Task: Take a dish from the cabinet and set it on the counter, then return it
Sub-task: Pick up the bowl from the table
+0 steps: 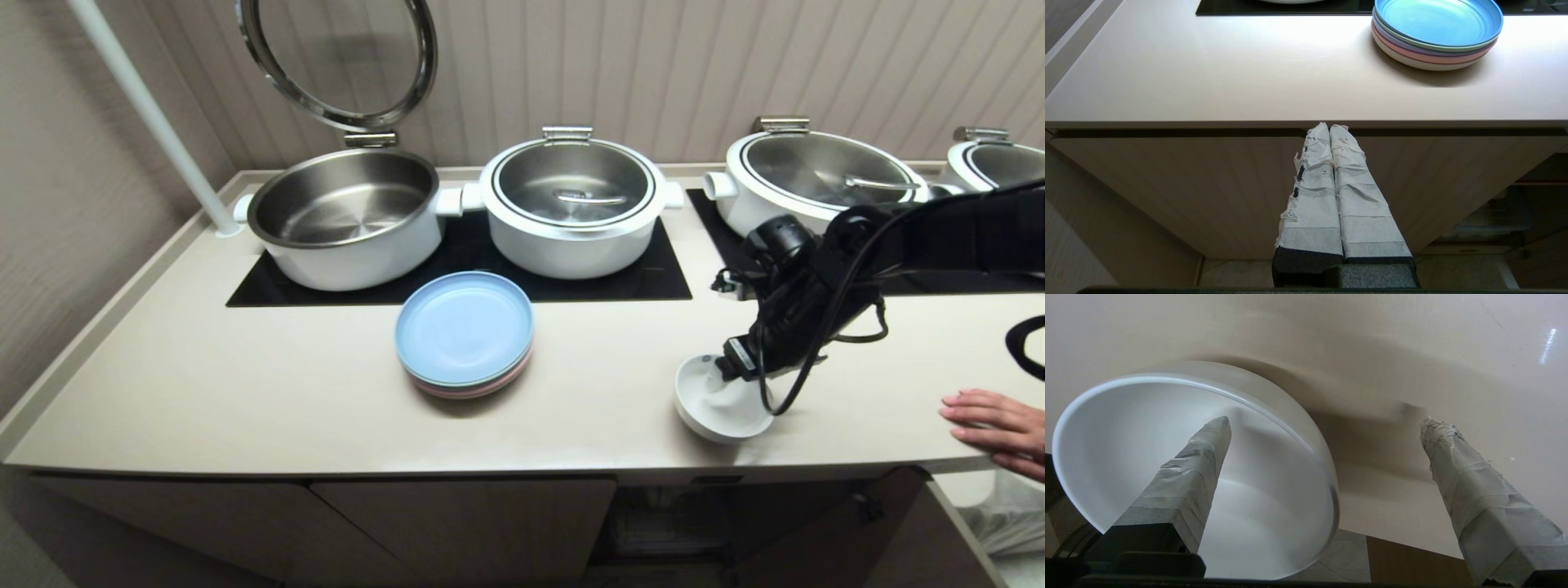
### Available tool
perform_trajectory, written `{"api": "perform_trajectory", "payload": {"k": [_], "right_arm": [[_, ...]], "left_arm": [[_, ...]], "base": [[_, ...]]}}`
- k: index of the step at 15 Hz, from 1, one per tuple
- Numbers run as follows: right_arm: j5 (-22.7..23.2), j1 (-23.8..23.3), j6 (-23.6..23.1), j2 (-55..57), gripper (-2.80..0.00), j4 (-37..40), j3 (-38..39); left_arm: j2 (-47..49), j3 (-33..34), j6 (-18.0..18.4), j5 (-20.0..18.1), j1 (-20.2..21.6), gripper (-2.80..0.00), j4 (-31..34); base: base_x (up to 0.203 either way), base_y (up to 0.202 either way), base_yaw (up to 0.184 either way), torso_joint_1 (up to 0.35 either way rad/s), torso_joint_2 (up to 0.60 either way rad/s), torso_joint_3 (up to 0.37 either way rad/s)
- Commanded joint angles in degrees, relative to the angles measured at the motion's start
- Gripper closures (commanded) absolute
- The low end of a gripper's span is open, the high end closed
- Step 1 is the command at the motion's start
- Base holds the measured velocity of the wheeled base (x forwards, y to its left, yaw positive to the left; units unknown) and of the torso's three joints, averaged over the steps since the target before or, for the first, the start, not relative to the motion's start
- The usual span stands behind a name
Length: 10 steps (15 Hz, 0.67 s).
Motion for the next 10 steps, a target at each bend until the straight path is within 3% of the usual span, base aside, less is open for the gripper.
{"api": "perform_trajectory", "payload": {"k": [1,6,7,10], "right_arm": [[0.1,0.0,0.0,0.0,-2.80,0.2,0.0],[0.1,0.0,0.1,0.0,-2.80,0.2,0.1],[0.1,0.0,0.1,0.0,0.00,0.3,0.1],[0.1,0.2,2.5,0.2,0.00,0.2,0.1]], "left_arm": [[0.0,0.0,0.0,0.0,0.0,0.00,0.0],[0.0,0.0,0.0,0.0,0.1,0.00,0.0],[0.0,0.0,0.0,0.0,0.1,0.00,0.0],[0.0,0.0,0.0,0.0,0.0,0.00,0.0]], "base": [[0.000,0.000,0.000,0.000,0.00,0.000],[0.000,0.000,0.000,0.000,0.00,0.000],[0.000,0.000,0.000,0.000,0.00,0.000],[0.000,0.000,0.000,0.000,0.00,0.000]]}}
